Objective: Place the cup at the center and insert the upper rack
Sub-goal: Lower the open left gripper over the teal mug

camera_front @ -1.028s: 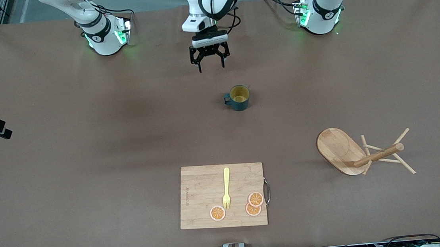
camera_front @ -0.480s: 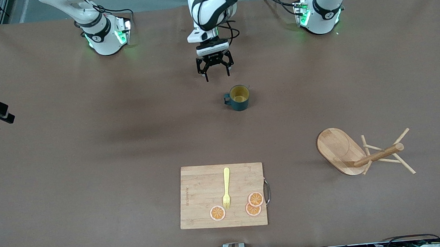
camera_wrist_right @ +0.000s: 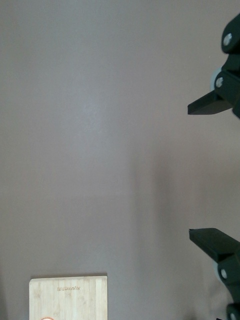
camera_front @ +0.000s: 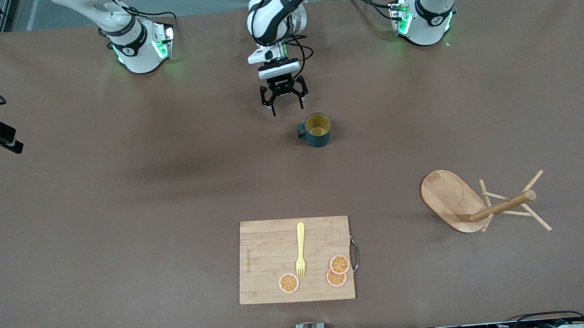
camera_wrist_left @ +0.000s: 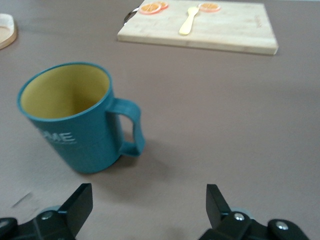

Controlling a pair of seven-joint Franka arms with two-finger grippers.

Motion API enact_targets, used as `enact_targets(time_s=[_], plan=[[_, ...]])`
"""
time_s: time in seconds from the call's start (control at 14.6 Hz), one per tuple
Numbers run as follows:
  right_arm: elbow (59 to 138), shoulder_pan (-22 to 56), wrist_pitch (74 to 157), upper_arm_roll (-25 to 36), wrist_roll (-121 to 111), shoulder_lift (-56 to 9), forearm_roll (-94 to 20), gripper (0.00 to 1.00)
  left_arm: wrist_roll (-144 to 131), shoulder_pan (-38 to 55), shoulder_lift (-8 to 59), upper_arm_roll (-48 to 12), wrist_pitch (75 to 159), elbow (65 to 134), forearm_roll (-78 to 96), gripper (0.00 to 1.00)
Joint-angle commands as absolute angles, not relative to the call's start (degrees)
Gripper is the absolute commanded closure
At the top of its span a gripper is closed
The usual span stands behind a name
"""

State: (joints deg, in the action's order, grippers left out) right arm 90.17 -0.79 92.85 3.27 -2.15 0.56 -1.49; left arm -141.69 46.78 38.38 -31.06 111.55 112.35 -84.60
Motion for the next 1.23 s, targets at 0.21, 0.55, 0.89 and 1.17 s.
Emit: enact_targets(time_s=[0.21, 0.55, 0.89, 1.17], plan=[[94.3, -1.8, 94.2, 2.4, -2.8, 3.6, -0.4, 0.00, -144.5, 52.6, 41.5, -24.6, 108.8, 109.9, -89.9, 0.00], [94.5, -1.8, 94.3, 2.4, -2.8, 3.9, -0.4, 0.00, -144.5, 57.3, 43.8, -19.1, 108.0, 107.0, -90.3, 0.00], [94.5, -1.8, 94.2, 2.5, -2.8, 3.9, -0.4, 0.00, -144.6, 57.4, 45.9, -18.4, 107.7, 105.3, -93.6, 0.02], [94.5, -1.9, 94.4, 2.6, -2.9, 3.8, -0.3, 0.00, -144.4, 57.2, 46.1, -17.5, 107.8, 105.3, -94.7, 0.05]])
